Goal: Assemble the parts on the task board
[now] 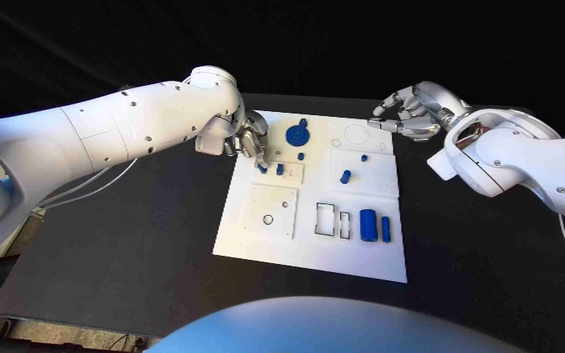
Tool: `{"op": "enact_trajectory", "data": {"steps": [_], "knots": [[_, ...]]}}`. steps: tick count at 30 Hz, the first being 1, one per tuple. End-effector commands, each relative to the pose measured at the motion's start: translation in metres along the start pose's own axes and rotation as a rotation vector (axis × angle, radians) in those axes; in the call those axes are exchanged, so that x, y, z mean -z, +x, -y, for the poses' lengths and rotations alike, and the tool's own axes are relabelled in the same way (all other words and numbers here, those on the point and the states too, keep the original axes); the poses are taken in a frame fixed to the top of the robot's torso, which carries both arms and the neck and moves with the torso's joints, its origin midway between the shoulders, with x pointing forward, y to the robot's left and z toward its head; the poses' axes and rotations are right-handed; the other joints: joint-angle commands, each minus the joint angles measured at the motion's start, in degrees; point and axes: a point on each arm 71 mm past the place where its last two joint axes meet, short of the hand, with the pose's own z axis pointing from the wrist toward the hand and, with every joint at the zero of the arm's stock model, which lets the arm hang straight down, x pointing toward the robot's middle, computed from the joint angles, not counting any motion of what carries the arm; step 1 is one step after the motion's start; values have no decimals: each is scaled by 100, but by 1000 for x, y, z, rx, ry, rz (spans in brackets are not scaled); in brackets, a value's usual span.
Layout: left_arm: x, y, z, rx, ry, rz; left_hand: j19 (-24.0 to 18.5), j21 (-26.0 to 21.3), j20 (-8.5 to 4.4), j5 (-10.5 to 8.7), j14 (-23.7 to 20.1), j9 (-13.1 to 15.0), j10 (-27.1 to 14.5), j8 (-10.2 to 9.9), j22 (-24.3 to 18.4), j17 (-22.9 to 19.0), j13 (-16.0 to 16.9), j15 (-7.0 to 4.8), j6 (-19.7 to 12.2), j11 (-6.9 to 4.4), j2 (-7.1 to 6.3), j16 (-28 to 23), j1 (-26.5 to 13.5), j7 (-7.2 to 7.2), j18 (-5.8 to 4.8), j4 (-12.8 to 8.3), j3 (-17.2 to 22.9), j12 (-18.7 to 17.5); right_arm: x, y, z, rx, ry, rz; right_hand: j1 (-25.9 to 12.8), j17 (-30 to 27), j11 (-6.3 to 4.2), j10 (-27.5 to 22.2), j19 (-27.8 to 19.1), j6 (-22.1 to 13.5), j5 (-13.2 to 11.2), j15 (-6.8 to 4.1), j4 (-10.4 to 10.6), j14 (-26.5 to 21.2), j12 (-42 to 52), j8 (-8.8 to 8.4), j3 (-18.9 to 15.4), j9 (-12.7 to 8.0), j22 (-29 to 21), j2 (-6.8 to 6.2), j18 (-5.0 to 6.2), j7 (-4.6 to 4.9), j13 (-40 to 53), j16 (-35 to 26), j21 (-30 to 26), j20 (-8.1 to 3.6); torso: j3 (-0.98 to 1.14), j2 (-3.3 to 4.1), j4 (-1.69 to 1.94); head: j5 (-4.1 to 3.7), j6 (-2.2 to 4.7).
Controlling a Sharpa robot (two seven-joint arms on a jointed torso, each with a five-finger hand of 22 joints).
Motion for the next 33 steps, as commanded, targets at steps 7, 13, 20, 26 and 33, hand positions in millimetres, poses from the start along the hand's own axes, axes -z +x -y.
{"op": "enact_trajectory", "data": {"steps": [7, 13, 20, 26, 33], "knots": [[-1, 3, 1, -1, 10, -22, -7, 5, 10, 24, 492, 17, -11, 14, -2, 1084, 0, -29, 76, 19, 0, 11, 65, -41, -90, -934, 894, -30, 0, 1, 0, 8, -6, -10, -33, 587, -19, -28, -21, -51, 30, -11, -6, 381, -25, 19, -18, 1, -8, 15, 92, 0, 294, -27, -34, -3, -1, 3, -4, 5, 0], [-1, 3, 1, 7, 13, -15, -1, 11, 10, 49, 493, 20, 4, 10, 11, 1088, 16, -28, 89, 19, -5, 13, 63, -41, -93, -940, 891, -20, 0, 1, -1, 8, -6, -11, -33, 587, -19, -28, -21, -51, 30, -11, -6, 381, -25, 19, -18, 1, -8, 15, 92, 0, 294, -27, -34, -3, 1, 3, 0, 2, 0], [-1, 4, 0, 15, 9, -23, 5, 18, 11, 111, 493, 25, 24, 2, 26, 1087, 25, -28, 112, 18, -8, 12, 45, -43, -95, -935, 884, -15, 0, 1, 0, 8, -6, -11, -33, 587, -19, -28, -21, -51, 30, -11, -6, 381, -25, 19, -18, 1, -8, 15, 92, 0, 294, -27, -34, -3, 2, 1, 2, 5, 0], [-2, 4, -1, 21, 1, -31, 1, 18, 10, 178, 494, 30, 30, -11, 24, 1088, 13, -30, 129, 15, -9, 13, 24, -47, -94, -930, 878, -25, 0, 1, 0, 8, -6, -12, -33, 587, -19, -28, -21, -51, 30, -11, -6, 381, -25, 19, -18, 1, -8, 15, 92, 0, 294, -27, -34, -3, 3, 2, 2, 4, 0], [-2, 4, -3, 33, -21, -26, 7, 27, 5, 324, 494, 46, 46, -32, 40, 1089, 10, -38, 156, 6, -7, 13, -19, -57, -96, -930, 863, -36, 0, 2, 0, 8, -6, -12, -33, 587, -19, -28, -21, -51, 30, -11, -6, 381, -25, 19, -18, 1, -8, 15, 92, 0, 294, -27, -34, -3, 0, 1, -1, 6, 0]]}}
